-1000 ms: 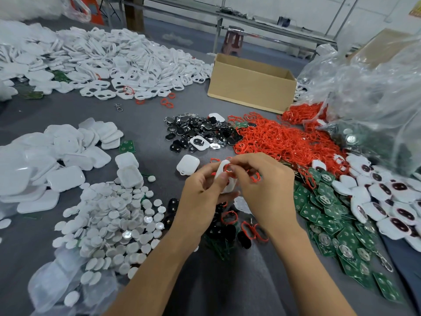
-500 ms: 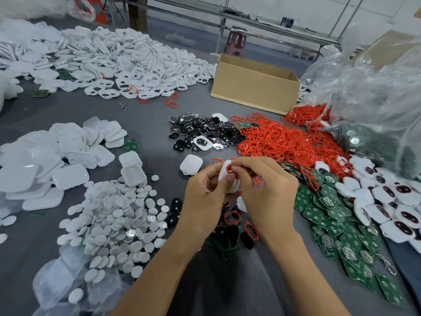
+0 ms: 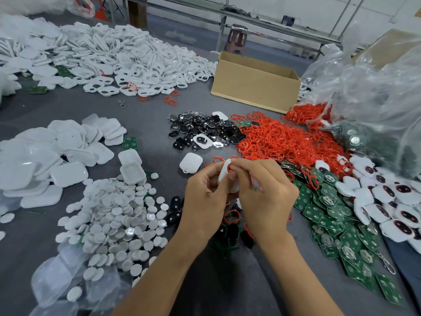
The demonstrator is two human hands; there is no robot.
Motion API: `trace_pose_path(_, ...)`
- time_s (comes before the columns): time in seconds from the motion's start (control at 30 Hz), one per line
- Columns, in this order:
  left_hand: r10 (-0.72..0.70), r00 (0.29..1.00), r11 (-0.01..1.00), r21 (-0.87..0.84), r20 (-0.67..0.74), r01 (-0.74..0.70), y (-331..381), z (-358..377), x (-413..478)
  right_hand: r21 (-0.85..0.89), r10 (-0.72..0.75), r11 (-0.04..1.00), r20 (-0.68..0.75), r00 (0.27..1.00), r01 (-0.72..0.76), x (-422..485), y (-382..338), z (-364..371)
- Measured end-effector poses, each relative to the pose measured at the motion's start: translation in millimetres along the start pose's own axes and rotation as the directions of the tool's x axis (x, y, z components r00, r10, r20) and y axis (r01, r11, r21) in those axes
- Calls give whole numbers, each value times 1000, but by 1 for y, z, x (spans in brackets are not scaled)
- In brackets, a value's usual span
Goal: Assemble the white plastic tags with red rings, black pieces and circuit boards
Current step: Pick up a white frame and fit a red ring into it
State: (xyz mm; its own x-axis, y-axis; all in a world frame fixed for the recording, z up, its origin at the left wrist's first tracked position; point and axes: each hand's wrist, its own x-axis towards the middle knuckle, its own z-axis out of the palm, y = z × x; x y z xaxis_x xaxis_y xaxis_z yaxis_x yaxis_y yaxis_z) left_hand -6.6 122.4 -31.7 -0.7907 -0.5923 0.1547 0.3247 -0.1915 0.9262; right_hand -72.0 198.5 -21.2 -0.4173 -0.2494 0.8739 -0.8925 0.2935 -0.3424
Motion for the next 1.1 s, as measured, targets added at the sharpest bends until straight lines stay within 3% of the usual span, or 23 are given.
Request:
trace_pose_path(0.07, -30, 999, 998, -63, -24, 28, 0, -3, 1, 97, 147, 984, 43, 988, -151, 3, -2, 0)
trace_pose_path(0.13, -60, 998, 990, -129, -20, 57, 0, -4, 2, 268, 336, 886, 190, 922, -378, 8, 0, -2)
trace_pose_path(0.2, -71, 997, 983, -169, -12, 68, 1, -6, 3, 360, 403, 783, 326, 855, -507, 14, 5, -6)
trace_pose_path(0.4, -40, 998, 986, -160, 48, 47, 1, -9, 4, 435, 341, 569, 648, 681, -698, 22, 16, -16)
trace_pose_path(0.63, -23, 994, 987, -154, 110, 40, 0, -10, 4, 499, 349, 427, 678, 647, -754, 23, 20, -19)
trace_pose_path(0.83, -8, 996, 991, -129, 93, 20, -1, -10, 3, 486, 372, 438, 668, 644, -756, 24, 15, -18)
trace_pose_path(1.1, -10, 999, 999, -53, 33, 12, -2, -10, 3, 375, 449, 593, 581, 679, -713, 18, 8, -12)
